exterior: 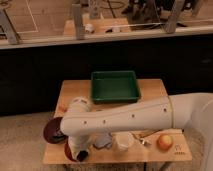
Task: Wipe red bowl with eraser
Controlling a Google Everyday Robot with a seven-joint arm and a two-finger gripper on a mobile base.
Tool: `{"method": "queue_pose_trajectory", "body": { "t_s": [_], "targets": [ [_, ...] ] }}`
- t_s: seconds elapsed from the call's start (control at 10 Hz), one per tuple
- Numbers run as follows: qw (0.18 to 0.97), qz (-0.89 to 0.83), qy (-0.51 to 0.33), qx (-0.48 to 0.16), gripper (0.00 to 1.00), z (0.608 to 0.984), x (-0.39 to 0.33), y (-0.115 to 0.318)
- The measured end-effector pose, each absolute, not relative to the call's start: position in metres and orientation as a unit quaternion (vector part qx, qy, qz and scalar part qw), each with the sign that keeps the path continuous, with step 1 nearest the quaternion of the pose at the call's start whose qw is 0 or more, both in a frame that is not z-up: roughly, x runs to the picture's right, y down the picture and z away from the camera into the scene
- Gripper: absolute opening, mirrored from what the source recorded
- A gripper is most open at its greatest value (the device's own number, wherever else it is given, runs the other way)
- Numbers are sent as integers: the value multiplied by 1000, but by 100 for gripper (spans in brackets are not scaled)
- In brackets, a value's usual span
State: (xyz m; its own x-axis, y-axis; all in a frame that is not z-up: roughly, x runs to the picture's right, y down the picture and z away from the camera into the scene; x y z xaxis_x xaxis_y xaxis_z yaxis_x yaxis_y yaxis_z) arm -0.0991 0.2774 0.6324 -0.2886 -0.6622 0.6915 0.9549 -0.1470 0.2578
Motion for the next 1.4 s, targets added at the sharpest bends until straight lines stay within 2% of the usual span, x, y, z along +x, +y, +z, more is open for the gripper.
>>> {"method": "queue_pose_trajectory", "body": {
  "t_s": [0.2,0.6,1.4],
  "targets": [
    [566,-721,-333,-223,15,639,-87,275],
    [594,-707,-314,-223,15,659,-75,244],
    [562,-729,-337,-197,15,652,-130,245]
  ]
}}
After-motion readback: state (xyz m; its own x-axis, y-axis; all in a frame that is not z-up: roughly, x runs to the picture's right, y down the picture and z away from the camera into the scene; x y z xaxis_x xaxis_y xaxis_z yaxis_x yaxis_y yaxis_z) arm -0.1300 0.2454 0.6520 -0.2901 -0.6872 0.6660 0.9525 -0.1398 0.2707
